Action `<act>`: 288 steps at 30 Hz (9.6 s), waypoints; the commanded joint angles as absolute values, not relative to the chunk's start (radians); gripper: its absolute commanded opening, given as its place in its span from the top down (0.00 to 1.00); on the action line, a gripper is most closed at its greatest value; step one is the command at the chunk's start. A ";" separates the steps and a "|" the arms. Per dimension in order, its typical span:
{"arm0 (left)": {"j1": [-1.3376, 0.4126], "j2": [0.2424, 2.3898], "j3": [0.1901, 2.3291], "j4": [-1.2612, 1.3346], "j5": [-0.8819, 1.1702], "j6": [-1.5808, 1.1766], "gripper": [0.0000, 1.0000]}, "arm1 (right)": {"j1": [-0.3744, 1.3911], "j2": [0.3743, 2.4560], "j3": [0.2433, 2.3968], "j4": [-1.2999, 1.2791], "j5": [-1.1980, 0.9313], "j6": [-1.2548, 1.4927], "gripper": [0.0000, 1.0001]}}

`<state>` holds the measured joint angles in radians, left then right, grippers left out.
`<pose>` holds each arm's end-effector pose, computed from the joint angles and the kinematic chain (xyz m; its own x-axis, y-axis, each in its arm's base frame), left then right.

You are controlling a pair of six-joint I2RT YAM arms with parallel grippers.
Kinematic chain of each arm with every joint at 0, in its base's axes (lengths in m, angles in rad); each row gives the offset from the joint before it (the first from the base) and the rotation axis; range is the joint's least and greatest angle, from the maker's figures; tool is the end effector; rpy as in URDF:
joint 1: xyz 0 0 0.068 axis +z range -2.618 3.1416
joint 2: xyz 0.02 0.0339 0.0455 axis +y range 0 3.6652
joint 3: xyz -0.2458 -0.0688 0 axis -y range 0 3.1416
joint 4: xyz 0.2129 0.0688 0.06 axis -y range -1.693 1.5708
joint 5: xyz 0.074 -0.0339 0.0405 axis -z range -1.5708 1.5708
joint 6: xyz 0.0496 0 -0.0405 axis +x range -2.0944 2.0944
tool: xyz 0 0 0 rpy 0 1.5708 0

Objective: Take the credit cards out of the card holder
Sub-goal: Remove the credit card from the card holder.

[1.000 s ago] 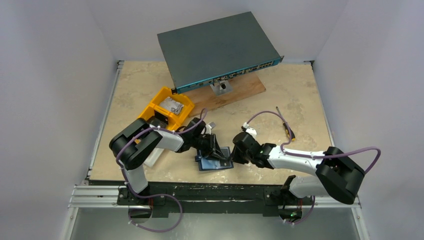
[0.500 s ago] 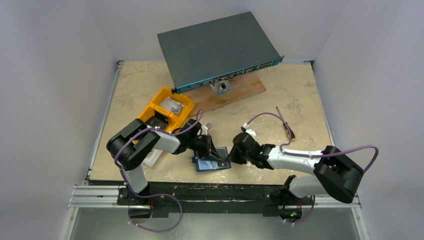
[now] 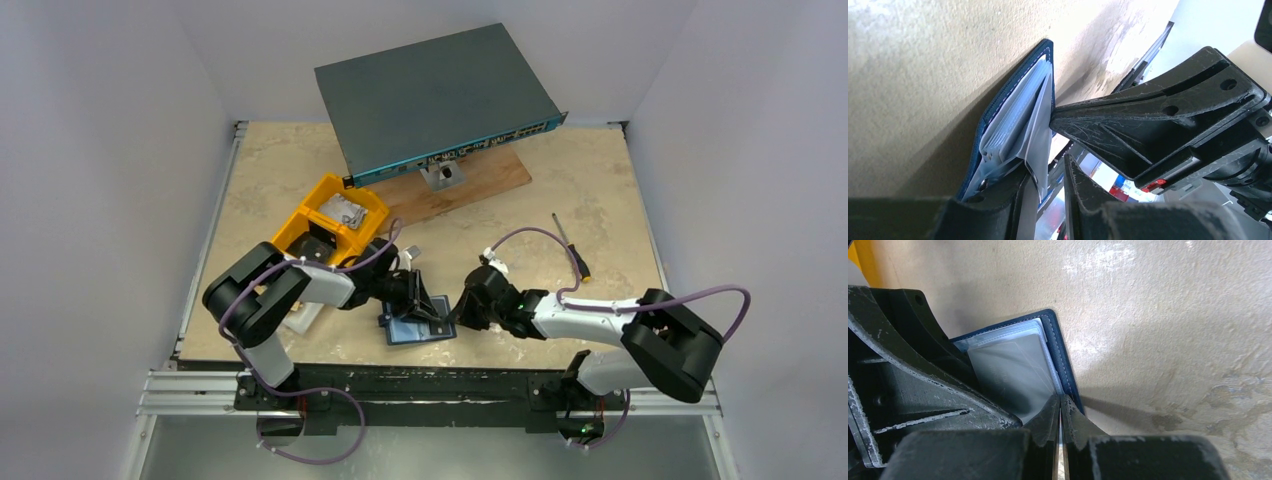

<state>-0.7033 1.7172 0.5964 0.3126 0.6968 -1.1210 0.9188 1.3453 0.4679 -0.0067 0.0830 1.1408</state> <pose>0.1929 -0.2053 0.1101 -0.9909 -0.0652 0.1175 -0.1340 0.5508 -0.8238 0.1401 0.1768 0.1322 -0.8867 0.3314 -0.3226 0.1096 0.8282 0.5495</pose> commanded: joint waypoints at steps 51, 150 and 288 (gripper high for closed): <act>-0.615 1.524 0.433 0.169 0.618 -0.991 0.70 | 0.936 1.416 0.401 -0.167 0.086 1.120 1.00; -0.580 1.536 0.415 0.176 0.642 -0.980 0.99 | 0.986 1.522 0.684 -0.191 0.203 1.051 1.00; -0.522 1.448 0.346 0.077 0.504 -1.019 0.75 | 1.007 1.402 0.719 -0.206 0.202 0.904 0.86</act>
<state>-0.5205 1.4387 0.3599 0.1665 0.6197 -1.0561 0.9840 1.4128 0.6640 -0.1814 0.1680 0.9310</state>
